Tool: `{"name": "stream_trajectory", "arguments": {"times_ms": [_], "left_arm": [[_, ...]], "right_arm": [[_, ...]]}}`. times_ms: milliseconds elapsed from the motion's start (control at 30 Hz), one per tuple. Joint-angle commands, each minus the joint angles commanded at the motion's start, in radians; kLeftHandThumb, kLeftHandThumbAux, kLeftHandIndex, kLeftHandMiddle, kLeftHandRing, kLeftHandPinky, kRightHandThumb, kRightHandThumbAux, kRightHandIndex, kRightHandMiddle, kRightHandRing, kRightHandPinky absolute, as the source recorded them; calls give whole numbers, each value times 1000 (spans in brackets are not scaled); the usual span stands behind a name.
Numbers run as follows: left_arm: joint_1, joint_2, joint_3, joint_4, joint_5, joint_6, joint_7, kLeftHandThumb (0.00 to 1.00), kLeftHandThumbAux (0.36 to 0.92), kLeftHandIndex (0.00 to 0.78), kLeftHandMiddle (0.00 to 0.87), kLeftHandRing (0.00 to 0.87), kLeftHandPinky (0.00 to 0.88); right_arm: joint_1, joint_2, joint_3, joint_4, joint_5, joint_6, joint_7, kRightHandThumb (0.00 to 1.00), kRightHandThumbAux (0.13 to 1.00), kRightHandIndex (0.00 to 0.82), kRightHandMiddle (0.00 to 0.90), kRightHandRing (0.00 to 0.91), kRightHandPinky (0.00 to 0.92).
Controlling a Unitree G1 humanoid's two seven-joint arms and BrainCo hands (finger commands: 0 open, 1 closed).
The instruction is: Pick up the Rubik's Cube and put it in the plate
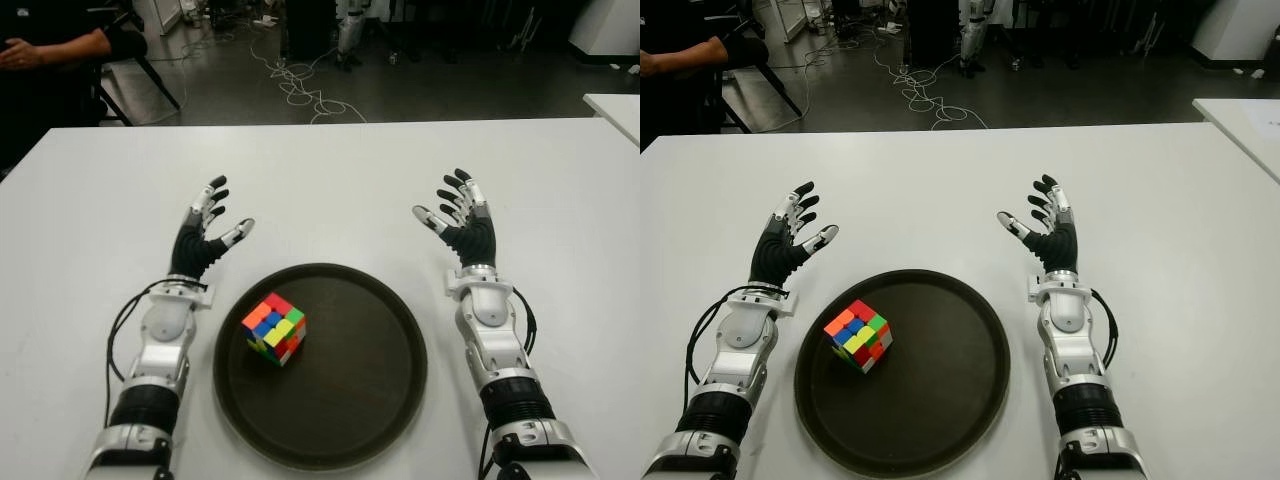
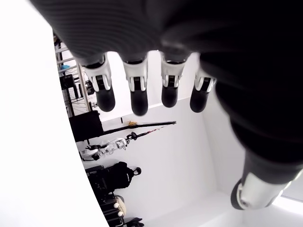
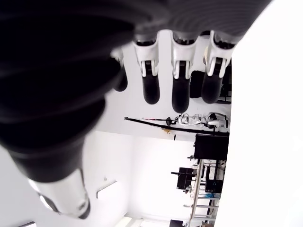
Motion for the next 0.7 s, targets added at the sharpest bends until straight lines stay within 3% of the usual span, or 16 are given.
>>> {"name": "stream_trajectory", "arguments": {"times_ms": [200,367,700], "left_arm": [[0,-8,5,-21,-25,45,-7,29,666,33,101,95,111],[6,-20,11,-55,-40,80,1,34,717,40,110,100,110],[3,-42,34,-73,-58,109,25,50,775,37,106,101,114]], "right_arm": [[-3,0,-3,3,1,-1,0,104,785,115,192,199,221],[-1,-2,-2,-4,2,6,5,107,785,103,185,193,214],[1,-7,0,-6,-5,4,8,91,780,95,183,194,209]]}}
